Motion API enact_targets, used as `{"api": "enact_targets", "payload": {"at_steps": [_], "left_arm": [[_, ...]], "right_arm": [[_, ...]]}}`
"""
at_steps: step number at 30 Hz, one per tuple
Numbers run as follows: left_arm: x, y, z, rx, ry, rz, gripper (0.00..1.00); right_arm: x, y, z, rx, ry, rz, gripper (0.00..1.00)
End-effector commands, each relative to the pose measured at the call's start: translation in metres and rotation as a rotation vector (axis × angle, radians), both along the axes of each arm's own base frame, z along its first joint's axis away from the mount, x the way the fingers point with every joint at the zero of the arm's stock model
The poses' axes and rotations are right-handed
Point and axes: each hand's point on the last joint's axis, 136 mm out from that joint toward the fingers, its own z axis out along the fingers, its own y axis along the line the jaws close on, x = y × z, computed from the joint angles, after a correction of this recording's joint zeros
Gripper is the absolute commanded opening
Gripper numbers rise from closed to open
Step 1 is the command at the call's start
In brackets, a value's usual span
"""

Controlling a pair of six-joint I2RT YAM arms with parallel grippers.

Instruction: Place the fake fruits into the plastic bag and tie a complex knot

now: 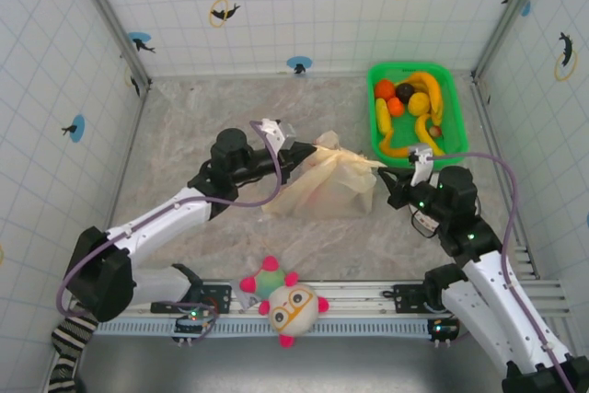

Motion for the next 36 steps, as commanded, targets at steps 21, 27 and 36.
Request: {"api": "enact_targets", "payload": {"at_steps": [21,27,36], "left_arm": [[0.057,0.123,-0.057,0.024,0.153,0.736,0.00],[0.064,0.167,-0.097,0.052,0.272,0.918,0.00],[0.069,0.197,-0.125,0.054,0.378,0.981,0.00]], "right_arm": [[0.032,-0.089,-0.090,-0.108,0.265,-0.587,0.00],[0.030,-0.109,-0.113,-0.155,0.296,-0.697,0.00],[0.029,-0.122,-0.124,-0.172,0.287,-0.728,0.00]]}}
